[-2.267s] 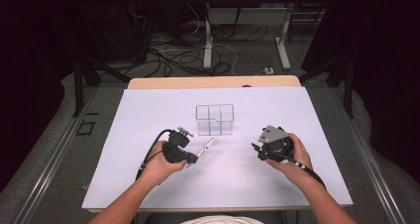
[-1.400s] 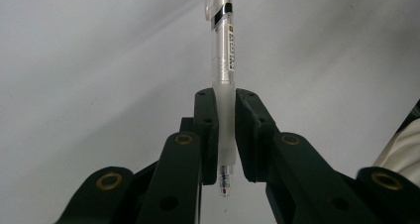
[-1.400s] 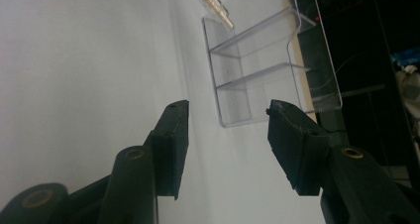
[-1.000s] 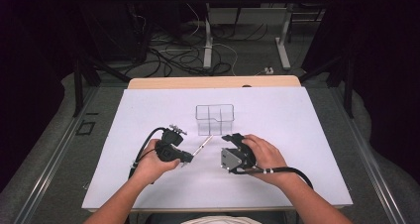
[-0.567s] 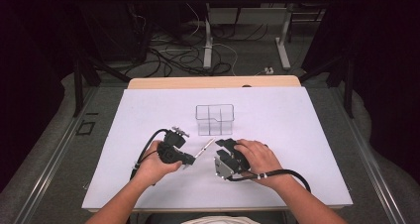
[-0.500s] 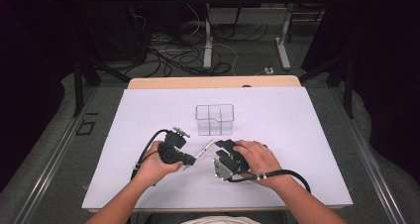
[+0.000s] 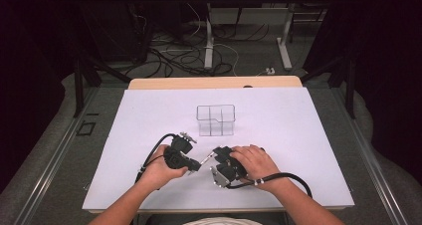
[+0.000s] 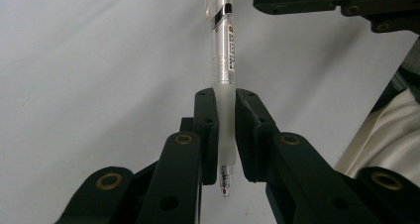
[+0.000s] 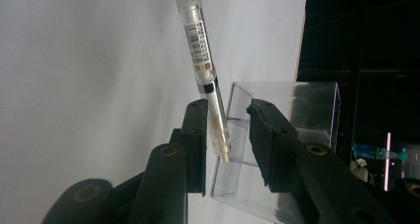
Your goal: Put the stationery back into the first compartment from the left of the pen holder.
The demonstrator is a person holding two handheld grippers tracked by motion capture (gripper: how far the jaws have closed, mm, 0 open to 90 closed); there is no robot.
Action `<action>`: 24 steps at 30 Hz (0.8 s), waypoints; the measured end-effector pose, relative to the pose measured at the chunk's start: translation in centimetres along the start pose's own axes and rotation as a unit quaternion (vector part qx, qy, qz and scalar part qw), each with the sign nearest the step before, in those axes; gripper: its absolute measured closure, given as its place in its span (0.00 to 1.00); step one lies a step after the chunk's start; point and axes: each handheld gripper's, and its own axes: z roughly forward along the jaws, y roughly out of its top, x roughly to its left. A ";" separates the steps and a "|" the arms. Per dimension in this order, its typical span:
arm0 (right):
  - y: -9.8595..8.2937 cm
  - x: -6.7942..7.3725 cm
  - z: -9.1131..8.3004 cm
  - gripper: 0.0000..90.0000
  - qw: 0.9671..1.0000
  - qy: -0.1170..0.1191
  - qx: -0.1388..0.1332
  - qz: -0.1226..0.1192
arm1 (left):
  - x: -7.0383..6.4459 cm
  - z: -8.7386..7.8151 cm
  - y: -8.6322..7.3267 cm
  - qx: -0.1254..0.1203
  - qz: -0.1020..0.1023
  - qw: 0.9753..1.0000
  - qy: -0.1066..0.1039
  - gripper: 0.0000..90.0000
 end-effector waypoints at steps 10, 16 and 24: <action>0.4 0.6 0.3 0.81 1.000 0.005 -0.007 -0.029 | -0.7 0.1 0.2 0.003 0.004 1.000 -0.007 0.89; 0.7 1.0 0.4 0.86 0.999 0.010 0.002 -0.047 | -0.8 0.1 0.2 -0.001 0.004 1.000 -0.006 0.89; 1.0 1.2 0.8 0.86 0.997 0.003 0.007 -0.078 | -0.8 0.1 0.2 0.000 0.006 1.000 -0.009 0.89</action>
